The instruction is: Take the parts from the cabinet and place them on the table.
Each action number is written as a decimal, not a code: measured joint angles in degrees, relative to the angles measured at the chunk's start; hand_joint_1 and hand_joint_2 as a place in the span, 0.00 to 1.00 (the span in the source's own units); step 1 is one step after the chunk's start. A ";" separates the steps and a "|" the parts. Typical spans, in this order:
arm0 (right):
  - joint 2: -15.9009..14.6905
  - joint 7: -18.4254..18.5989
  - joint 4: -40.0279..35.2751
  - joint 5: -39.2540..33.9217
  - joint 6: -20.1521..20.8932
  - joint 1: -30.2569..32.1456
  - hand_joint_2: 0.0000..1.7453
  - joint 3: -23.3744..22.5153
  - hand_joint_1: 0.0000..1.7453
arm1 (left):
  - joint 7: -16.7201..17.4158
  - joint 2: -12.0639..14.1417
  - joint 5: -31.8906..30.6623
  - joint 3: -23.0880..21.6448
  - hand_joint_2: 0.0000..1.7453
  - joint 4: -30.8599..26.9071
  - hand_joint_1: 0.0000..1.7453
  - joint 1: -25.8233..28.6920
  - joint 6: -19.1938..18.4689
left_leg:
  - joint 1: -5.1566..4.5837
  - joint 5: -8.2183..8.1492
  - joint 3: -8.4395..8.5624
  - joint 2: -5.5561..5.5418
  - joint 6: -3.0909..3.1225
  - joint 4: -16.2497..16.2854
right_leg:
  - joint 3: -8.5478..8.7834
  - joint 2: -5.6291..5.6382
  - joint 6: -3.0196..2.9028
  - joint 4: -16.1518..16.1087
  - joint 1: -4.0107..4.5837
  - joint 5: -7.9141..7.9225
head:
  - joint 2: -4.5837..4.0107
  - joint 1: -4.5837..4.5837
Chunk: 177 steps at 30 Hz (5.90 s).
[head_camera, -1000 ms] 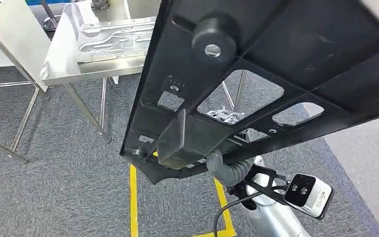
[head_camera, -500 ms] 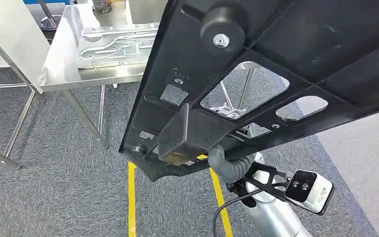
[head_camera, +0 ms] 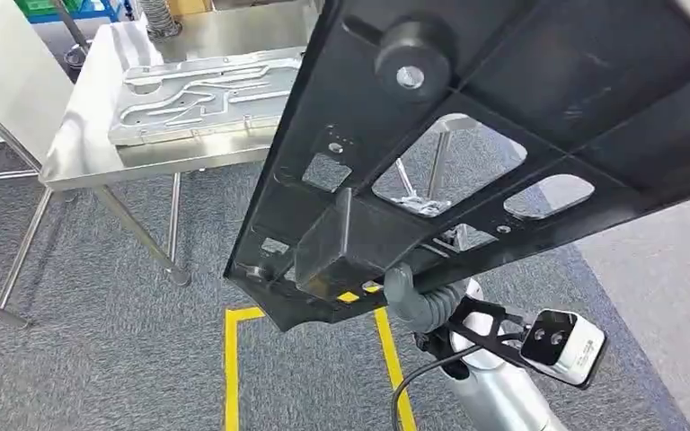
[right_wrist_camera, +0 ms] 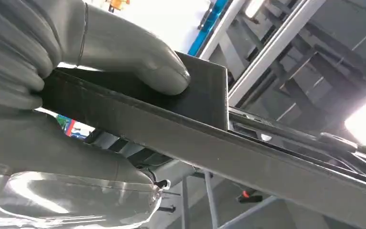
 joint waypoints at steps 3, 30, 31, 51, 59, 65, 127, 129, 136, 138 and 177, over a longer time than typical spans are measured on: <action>0.02 0.04 0.00 0.15 -0.11 0.10 1.00 -0.18 1.00 | -0.02 0.00 -0.13 0.00 1.00 0.00 0.00 0.16 -0.04 | -0.76 10.00 3.33 0.33 2.13 -13.10 | 2.31 -0.21 0.02 -0.08 0.47 -1.68 | 0.00 0.02; 0.15 0.00 -1.57 1.79 1.01 4.07 1.00 -4.61 1.00 | -0.11 0.09 -0.68 0.00 1.00 0.02 0.00 -0.18 -0.44 | -0.92 5.06 12.93 -0.54 1.21 -16.23 | -4.41 -0.10 0.68 -0.05 -0.13 4.02 | 0.00 -0.07; 0.15 0.00 -1.62 1.77 1.01 4.03 1.00 -4.68 1.00 | -0.13 0.04 -0.68 0.00 1.00 0.02 0.00 -0.22 -0.44 | -0.78 5.18 12.35 -0.43 0.98 -14.50 | -3.86 -0.18 0.51 -0.13 -0.16 3.63 | 0.00 -0.05; 0.68 0.00 -3.82 3.23 2.19 7.64 1.00 -5.27 1.00 | -0.09 -0.20 -0.50 -0.02 1.00 0.02 0.00 0.35 -0.48 | -1.21 7.43 10.81 -0.70 3.67 -17.26 | -7.46 -0.03 2.58 8.71 0.29 -3.96 | 0.00 -0.07; 1.82 0.00 -5.57 4.96 3.34 9.39 1.00 -5.79 1.00 | -0.63 -0.70 -0.13 0.00 1.00 0.11 0.00 0.20 -0.59 | -1.46 5.67 11.72 -0.61 1.55 -13.27 | -2.77 0.23 -0.30 -0.94 0.38 3.72 | 0.00 -0.05; 2.56 0.00 -6.43 6.34 3.41 11.61 1.00 -5.97 1.00 | -0.96 -0.79 -0.15 0.00 1.00 0.11 0.00 0.51 -0.59 | -0.24 0.41 1.02 -0.16 -0.05 -2.33 | 1.09 0.32 -0.14 -1.06 0.08 0.35 | 0.00 -0.05; 1.66 28.96 55.00 89.93 -37.31 -31.14 1.00 -12.91 1.00 | -4.17 -0.48 -4.46 -0.59 1.00 0.07 0.00 0.11 -1.92 | 0.00 8.85 -0.39 -0.10 -0.11 -6.16 | -2.13 0.18 0.13 -0.26 -0.10 2.36 | 0.00 0.02; 3.96 27.75 58.26 93.51 -36.76 -32.08 1.00 -9.50 1.00 | -4.20 -0.46 -4.74 -0.68 1.00 0.07 0.00 -0.07 -1.99 | 0.10 12.17 3.86 0.20 0.22 -15.50 | -1.82 0.52 0.55 0.05 -0.09 1.77 | 0.00 0.04; 11.50 17.08 69.82 91.03 -30.29 -32.70 1.00 0.97 1.00 | -5.42 -0.48 -4.94 -1.42 1.00 0.07 0.00 -0.80 -3.17 | 0.26 11.88 4.70 -0.17 2.22 -16.98 | -3.82 0.30 2.32 4.29 0.18 -1.25 | 0.00 0.04; 12.04 12.88 73.52 88.96 -27.76 -32.28 1.00 2.86 1.00 | -5.68 -0.46 -5.07 -1.53 1.00 0.07 0.00 -0.76 -3.37 | 0.19 11.75 4.74 -0.27 2.40 -16.96 | -8.83 0.20 2.72 14.26 -0.02 -5.45 | 0.00 0.04; 11.47 15.76 85.96 84.37 -24.66 -31.17 0.00 10.56 0.00 | -7.02 -0.46 -6.14 -2.86 0.00 0.11 0.00 -0.77 -3.52 | -0.13 10.89 6.55 0.10 1.36 -17.02 | -1.49 -0.01 1.22 -0.07 0.69 1.99 | 0.00 0.04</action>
